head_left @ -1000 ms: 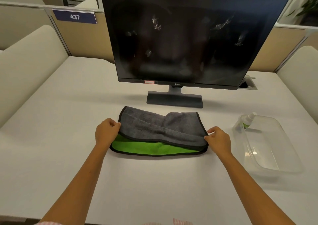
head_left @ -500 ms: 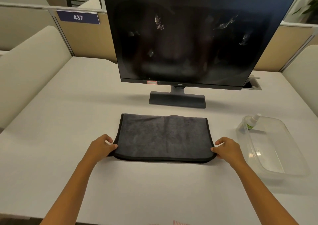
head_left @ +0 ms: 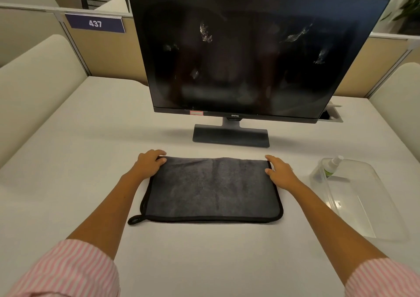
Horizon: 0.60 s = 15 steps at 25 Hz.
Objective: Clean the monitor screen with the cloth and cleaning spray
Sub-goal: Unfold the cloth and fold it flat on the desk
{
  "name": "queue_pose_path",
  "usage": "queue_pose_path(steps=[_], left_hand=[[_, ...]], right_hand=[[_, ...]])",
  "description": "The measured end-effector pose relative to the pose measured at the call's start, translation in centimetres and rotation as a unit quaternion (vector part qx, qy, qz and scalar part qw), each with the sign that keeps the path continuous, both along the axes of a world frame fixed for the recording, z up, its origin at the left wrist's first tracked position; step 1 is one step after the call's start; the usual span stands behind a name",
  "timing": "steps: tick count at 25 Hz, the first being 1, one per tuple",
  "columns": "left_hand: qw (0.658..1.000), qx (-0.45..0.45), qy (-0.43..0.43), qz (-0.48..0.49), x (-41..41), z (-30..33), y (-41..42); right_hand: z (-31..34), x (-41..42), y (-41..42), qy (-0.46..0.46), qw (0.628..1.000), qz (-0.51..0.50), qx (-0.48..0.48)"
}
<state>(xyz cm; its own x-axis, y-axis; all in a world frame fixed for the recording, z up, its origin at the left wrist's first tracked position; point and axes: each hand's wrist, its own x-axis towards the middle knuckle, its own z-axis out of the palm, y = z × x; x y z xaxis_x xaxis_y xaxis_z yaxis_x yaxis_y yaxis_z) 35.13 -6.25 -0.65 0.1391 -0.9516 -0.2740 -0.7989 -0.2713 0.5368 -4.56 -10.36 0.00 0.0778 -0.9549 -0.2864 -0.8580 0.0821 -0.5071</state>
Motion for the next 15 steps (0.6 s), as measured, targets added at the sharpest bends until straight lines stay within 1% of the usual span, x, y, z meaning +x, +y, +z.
queue_pose_path(steps=[1,2,3,5,7,8,10,13,15], left_hand=[[0.999,0.011,-0.036,-0.018,0.2,-0.2,-0.3],[0.998,0.017,-0.054,-0.028,0.3,-0.3,-0.5],[0.998,0.017,-0.054,-0.030,0.4,-0.4,-0.6],[1.000,0.008,-0.013,-0.008,0.9,-0.5,-0.7],[0.999,-0.001,0.036,0.040,1.3,-0.4,-0.8],[0.997,-0.004,0.043,0.057,1.3,-0.4,-0.8],[0.996,-0.018,0.031,0.080,1.0,-0.8,-0.8],[0.989,-0.061,0.018,0.136,-0.1,-1.3,-0.4],[0.981,-0.071,0.027,0.178,-0.7,-1.4,0.3]], right_hand=[[-0.1,0.0,-0.5,0.019,1.000,0.010,0.006],[-0.1,-0.1,-0.9,0.037,0.999,0.015,0.008],[-0.1,-0.1,-1.3,0.054,0.998,0.018,0.009],[0.1,-0.2,-1.7,0.062,0.998,0.020,0.012],[0.2,-0.3,-1.9,0.019,1.000,-0.003,0.014],[0.4,-0.3,-1.9,-0.010,1.000,-0.023,0.014],[0.5,-0.3,-1.9,-0.042,0.997,-0.061,0.006],[0.2,0.0,-1.6,-0.051,0.993,-0.109,-0.012],[-0.2,0.0,-0.8,-0.049,0.990,-0.132,-0.007]])
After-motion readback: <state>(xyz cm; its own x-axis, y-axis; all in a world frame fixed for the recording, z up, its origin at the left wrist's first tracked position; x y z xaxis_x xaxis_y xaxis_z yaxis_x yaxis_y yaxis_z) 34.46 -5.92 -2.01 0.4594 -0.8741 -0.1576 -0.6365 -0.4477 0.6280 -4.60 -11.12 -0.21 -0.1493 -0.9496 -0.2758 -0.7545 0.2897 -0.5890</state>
